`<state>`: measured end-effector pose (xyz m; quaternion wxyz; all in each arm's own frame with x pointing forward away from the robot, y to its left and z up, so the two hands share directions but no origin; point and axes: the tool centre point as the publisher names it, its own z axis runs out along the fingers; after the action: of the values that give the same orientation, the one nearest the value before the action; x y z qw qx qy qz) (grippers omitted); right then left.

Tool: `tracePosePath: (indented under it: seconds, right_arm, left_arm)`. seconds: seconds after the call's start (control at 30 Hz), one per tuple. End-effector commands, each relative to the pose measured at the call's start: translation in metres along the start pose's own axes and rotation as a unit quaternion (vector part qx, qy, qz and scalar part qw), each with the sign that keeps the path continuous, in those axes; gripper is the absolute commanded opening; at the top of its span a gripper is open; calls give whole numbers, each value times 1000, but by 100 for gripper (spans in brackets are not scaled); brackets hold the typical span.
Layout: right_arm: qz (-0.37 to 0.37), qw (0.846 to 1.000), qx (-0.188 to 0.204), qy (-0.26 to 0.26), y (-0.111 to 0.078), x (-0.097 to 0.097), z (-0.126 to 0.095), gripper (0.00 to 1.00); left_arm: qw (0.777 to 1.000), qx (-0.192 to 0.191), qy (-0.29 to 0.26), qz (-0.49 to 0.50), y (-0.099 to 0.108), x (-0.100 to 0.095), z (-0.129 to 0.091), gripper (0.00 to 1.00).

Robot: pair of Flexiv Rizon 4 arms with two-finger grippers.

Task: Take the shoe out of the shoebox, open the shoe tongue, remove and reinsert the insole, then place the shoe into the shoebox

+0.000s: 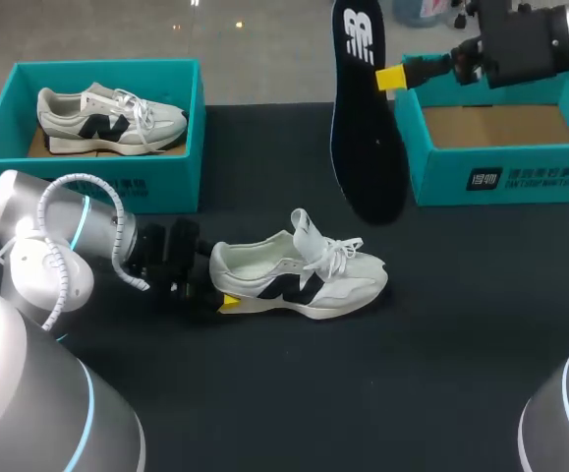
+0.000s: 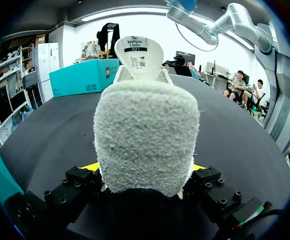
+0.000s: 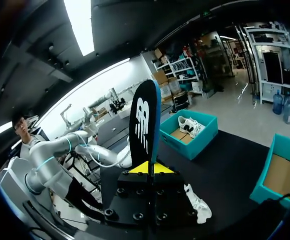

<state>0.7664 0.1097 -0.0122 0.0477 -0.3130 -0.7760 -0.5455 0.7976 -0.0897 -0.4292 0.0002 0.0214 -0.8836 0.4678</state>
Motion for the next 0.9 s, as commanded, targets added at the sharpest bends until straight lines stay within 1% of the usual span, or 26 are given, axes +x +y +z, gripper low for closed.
tracePosePath:
  seconds: [0.03, 0.13, 0.3, 0.53, 0.6, 0.9]
  right_arm:
    - [7, 999, -16, -32, -18, 21, -27, 0]
    - [9, 999, -14, -36, -21, 28, -28, 0]
    - [11, 999, -6, -31, -27, 34, -27, 0]
    - [17, 1000, -5, -24, -32, 37, -27, 0]
    - [20, 999, 5, -30, -33, 37, -26, 0]
    - [20, 999, 5, -30, -33, 37, -26, 0]
  left_arm:
    - [1000, 0, -1, 0, 3, 1, 1, 0]
    - [1000, 0, -1, 0, 3, 1, 1, 0]
    - [1000, 0, -1, 0, 3, 1, 1, 0]
    - [1000, 0, -1, 0, 3, 1, 1, 0]
    - [1000, 0, -1, 0, 3, 1, 1, 0]
    - [1000, 0, -1, 0, 3, 1, 1, 0]
